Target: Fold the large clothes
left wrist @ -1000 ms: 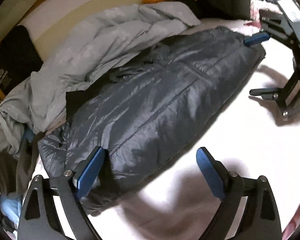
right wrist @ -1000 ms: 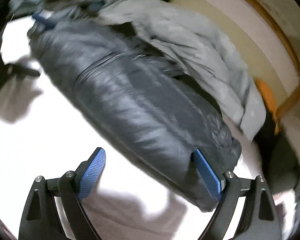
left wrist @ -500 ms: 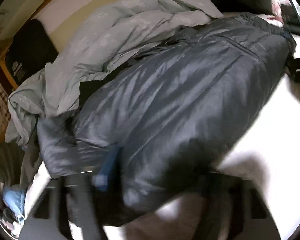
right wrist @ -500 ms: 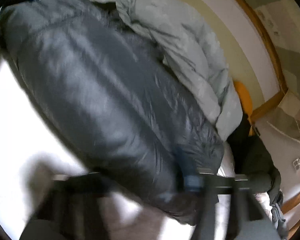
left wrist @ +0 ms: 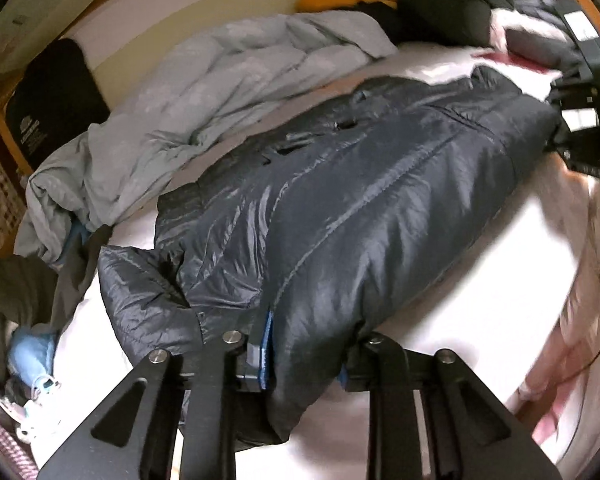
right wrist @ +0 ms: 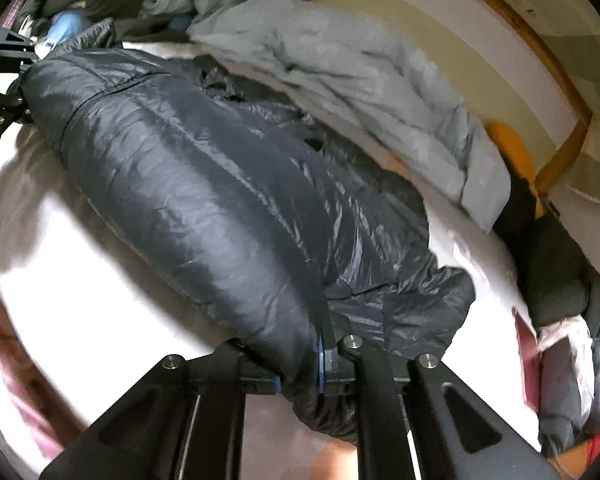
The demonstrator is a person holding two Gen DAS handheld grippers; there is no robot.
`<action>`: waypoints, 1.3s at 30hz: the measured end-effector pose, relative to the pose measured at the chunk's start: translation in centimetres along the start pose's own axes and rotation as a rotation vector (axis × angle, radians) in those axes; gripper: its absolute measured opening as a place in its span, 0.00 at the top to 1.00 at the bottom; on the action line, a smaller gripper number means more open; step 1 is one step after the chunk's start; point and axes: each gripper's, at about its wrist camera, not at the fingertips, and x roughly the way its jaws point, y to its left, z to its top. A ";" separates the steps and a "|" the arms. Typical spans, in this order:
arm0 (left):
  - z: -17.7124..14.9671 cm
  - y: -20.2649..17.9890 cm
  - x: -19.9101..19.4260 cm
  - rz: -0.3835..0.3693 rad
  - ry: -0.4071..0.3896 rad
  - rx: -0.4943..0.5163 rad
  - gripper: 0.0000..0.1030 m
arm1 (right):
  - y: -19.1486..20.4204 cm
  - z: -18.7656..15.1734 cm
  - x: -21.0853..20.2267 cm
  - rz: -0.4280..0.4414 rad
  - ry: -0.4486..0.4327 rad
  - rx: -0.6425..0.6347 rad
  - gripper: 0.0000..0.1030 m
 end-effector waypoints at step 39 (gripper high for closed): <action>14.1 15.3 20.8 -0.031 -0.035 -0.192 0.48 | -17.2 14.5 20.3 0.153 -0.040 0.404 0.39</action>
